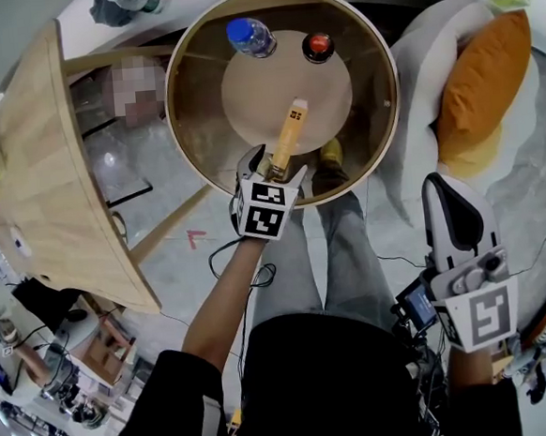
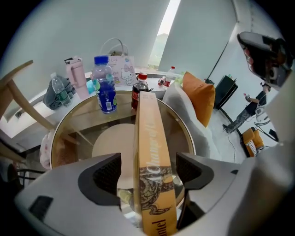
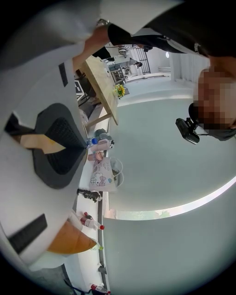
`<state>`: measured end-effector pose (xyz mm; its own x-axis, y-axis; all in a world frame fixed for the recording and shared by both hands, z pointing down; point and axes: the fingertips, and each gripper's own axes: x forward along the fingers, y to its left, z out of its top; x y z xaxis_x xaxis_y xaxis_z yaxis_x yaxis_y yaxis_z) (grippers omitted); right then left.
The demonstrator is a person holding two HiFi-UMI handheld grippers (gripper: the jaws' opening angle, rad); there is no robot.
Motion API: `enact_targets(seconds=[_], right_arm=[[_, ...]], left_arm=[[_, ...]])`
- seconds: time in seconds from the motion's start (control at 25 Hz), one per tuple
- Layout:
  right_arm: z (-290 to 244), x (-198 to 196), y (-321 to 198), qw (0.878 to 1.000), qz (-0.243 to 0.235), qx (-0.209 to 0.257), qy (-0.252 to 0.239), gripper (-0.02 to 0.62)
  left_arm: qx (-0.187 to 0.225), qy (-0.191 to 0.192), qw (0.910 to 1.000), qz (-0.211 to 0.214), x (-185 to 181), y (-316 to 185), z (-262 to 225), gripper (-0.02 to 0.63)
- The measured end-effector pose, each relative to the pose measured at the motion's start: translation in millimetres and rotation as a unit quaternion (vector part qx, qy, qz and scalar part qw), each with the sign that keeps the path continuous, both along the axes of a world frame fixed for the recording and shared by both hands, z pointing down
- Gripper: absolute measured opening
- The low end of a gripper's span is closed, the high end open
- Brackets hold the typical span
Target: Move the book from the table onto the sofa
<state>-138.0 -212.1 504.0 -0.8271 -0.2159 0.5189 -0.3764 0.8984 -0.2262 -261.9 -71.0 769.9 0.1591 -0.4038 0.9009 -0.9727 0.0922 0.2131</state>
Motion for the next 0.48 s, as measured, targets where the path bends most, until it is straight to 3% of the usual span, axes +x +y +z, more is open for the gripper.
enact_targets(seconds=[0.12, 0.28, 0.48], right_arm=[[-0.4, 0.6, -0.8, 1.000, 0.003, -0.004, -0.012, 0.009], [-0.3, 1.7, -0.4, 1.000, 0.005, -0.008, -0.020, 0.009], [-1.4, 4.1, -5.9, 1.000, 0.011, 0.003, -0.016, 0.009]], left_arm=[[-0.003, -0.007, 0.9999, -0.009, -1.7, -0.6, 6.5, 0.334], [-0.008, -0.025, 0.9996, -0.006, -5.8, -0.4, 8.4, 0.190], [-0.016, -0.036, 0.9992, 0.008, -7.1, 1.8, 9.6, 0.160]])
